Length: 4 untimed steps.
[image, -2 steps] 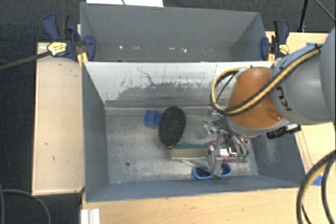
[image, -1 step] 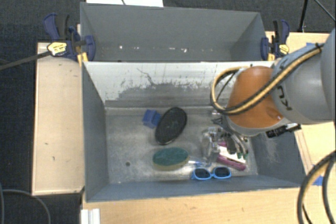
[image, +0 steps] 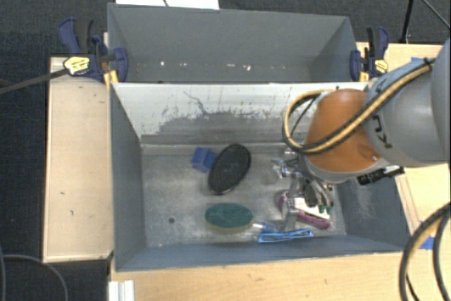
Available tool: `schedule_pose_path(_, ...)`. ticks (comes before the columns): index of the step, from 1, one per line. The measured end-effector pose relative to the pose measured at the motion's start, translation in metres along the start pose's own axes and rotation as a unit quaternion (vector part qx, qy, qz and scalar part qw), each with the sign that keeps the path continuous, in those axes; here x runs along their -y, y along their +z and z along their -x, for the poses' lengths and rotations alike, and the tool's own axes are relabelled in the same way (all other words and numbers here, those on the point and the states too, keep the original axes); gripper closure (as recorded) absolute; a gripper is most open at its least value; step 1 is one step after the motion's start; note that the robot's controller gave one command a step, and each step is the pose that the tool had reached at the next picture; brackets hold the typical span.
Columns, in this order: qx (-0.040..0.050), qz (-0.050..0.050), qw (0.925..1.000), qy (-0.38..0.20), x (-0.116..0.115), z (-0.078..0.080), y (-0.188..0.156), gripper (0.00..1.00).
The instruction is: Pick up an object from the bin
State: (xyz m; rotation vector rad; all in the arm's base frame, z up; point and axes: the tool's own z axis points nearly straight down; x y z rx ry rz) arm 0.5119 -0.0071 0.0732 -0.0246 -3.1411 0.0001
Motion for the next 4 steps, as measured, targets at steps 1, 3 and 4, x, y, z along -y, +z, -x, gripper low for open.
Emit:
schedule_pose_path(1,0.0063,-0.001,0.9999,-0.009,0.062,-0.018,0.001,0.0)
schedule_pose_path(3,0.0047,-0.001,0.9998,-0.017,0.069,-0.02,-0.092,1.0)
schedule_pose_path(4,0.0054,-0.001,1.0,-0.003,0.064,-0.031,-0.201,1.0)
